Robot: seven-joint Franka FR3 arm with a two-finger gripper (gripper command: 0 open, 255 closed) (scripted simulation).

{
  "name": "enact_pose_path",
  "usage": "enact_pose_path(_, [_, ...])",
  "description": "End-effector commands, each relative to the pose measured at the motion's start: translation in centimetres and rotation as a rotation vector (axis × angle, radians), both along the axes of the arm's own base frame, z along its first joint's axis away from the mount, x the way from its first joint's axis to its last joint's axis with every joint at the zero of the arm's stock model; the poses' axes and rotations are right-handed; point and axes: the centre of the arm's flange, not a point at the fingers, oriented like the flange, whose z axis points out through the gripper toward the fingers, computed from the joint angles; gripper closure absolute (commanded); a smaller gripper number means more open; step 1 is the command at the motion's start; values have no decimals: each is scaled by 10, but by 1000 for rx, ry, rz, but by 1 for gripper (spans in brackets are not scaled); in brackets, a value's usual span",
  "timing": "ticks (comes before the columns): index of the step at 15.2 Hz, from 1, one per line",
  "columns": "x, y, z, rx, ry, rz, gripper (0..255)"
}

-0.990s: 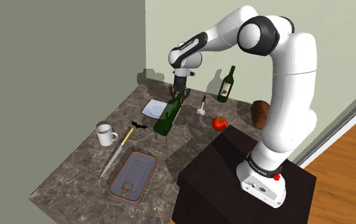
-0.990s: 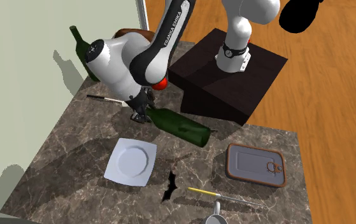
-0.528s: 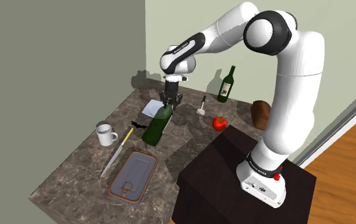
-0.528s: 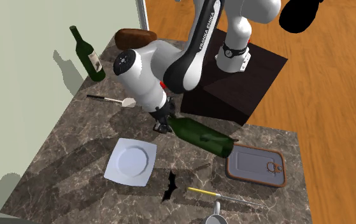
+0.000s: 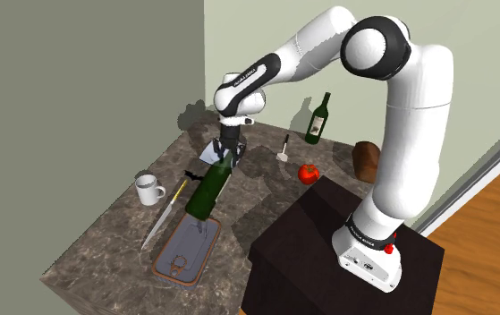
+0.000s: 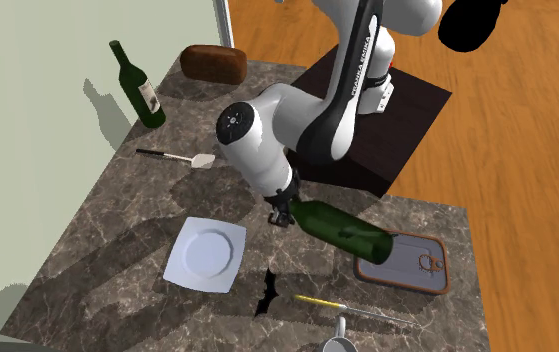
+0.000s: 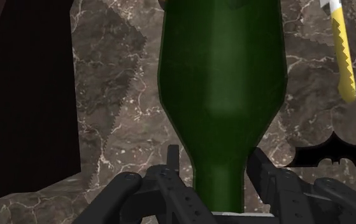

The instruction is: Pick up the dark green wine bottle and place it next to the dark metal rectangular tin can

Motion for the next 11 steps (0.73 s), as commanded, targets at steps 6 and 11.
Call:
enact_pose_path(6, [1, 0, -36, 0, -1, -1, 255])
enact_pose_path(11, [1, 0, -63, 0, -1, -1, 255])
